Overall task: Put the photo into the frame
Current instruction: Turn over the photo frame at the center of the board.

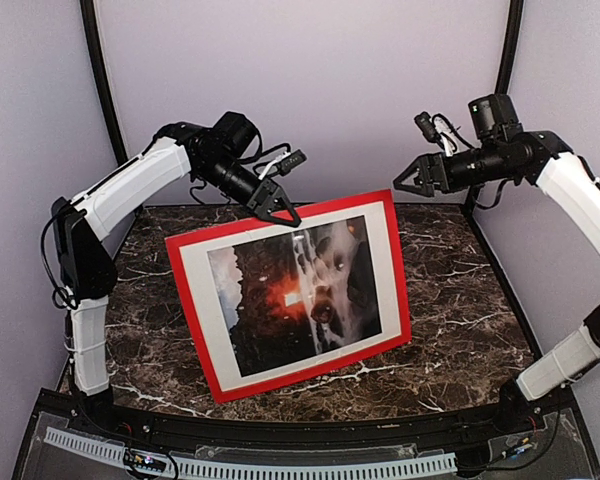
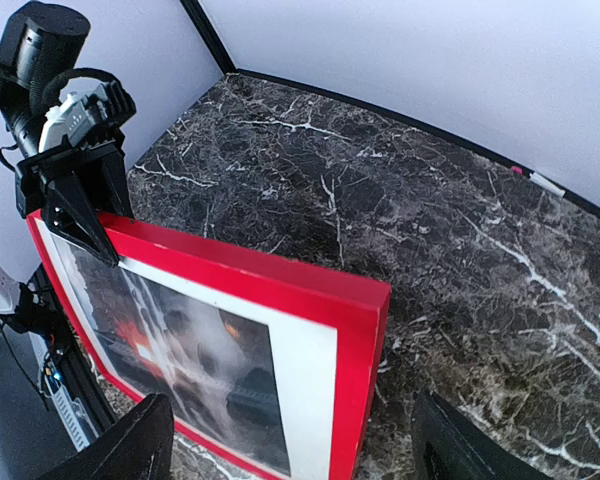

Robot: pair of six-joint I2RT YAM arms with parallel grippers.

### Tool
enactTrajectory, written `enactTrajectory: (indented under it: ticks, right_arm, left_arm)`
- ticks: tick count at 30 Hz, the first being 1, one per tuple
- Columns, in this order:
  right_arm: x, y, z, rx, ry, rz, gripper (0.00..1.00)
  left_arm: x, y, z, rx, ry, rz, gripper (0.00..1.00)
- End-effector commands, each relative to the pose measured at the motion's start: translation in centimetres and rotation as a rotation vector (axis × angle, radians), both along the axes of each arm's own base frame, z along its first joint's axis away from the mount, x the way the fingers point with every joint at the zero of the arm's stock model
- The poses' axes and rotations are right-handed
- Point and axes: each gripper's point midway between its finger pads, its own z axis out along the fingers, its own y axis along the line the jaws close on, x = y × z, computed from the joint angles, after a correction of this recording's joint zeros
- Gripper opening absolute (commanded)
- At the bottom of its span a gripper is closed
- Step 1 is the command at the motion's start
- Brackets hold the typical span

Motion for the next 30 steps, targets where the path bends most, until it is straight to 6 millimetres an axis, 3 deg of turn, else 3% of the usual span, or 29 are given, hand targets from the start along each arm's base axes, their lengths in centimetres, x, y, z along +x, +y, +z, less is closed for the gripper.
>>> enactTrajectory:
  ticks: [1,8,13,21,30]
  right_arm:
    - [1.9,1.4,0.8,-0.056,-0.078,0.108,0.85]
    - [4.7,3.6,-0.8,-0.141,-0.055,0.239,0.87]
    - [5.5,4.7,-3.6,-0.165,0.013,0.335,0.86]
    - [3.6,5.1,-6.2,-0.133,0.068,0.431,0.82]
    - [2.5,3.1,-9.6,0.001,0.143,0.455,0.77]
  left_arm:
    - [-0.7,-1.2,2.9,-0.147,-0.021,-0.119,0.0]
    - [-0.4,-1.5,1.9,-0.149,-0.012,-0.144,0.0]
    - [-0.3,-1.5,1.6,-0.149,-0.007,-0.144,0.0]
    - [-0.1,-1.4,1.5,-0.14,-0.015,-0.137,0.0]
    - [-0.5,-1.3,1.2,-0.142,-0.005,-0.151,0.0]
